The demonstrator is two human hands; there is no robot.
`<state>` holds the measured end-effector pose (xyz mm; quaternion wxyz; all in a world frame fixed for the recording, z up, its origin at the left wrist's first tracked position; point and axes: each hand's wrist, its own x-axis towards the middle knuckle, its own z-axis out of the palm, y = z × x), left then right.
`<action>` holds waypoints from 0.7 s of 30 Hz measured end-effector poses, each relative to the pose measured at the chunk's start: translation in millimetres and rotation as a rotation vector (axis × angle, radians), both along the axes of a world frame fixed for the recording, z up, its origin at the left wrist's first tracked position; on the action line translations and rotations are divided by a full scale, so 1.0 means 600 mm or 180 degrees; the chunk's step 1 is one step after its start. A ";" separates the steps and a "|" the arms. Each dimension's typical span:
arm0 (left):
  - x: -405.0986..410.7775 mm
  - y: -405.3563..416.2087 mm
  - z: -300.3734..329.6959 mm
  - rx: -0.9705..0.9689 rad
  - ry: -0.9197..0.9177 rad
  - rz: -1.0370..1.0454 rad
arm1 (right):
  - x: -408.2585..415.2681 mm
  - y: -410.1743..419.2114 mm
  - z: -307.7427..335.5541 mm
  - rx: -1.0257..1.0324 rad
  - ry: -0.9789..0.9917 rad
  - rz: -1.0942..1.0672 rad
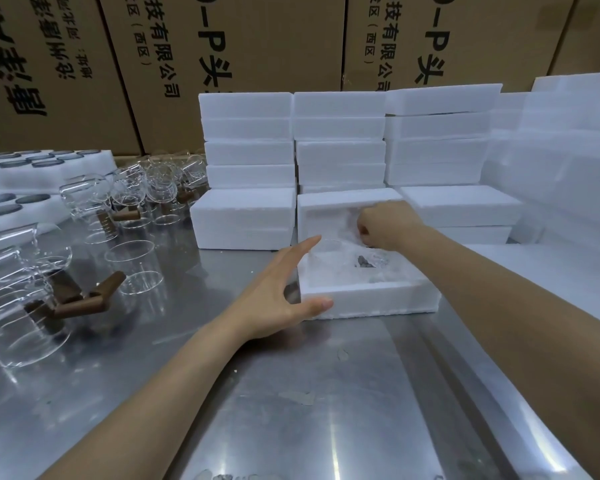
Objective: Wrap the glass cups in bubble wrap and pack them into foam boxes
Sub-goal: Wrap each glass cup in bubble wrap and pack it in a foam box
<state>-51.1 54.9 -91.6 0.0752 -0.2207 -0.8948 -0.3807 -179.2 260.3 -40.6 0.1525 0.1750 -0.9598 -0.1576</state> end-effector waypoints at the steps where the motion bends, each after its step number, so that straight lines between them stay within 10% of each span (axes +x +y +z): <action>1: 0.000 0.000 0.000 -0.0001 -0.0004 0.0002 | 0.002 0.001 -0.001 -0.0070 0.0017 0.0025; 13: -0.002 0.000 -0.002 0.0004 -0.0001 -0.0006 | 0.019 0.035 0.000 -0.2443 0.1078 0.0824; 17: -0.001 -0.001 -0.001 0.0003 -0.0024 0.0003 | 0.001 0.039 0.006 -0.1951 0.0008 0.0447; 21: -0.002 -0.002 0.001 0.0000 -0.0096 0.0006 | 0.000 0.034 -0.006 -0.1470 0.0233 0.0317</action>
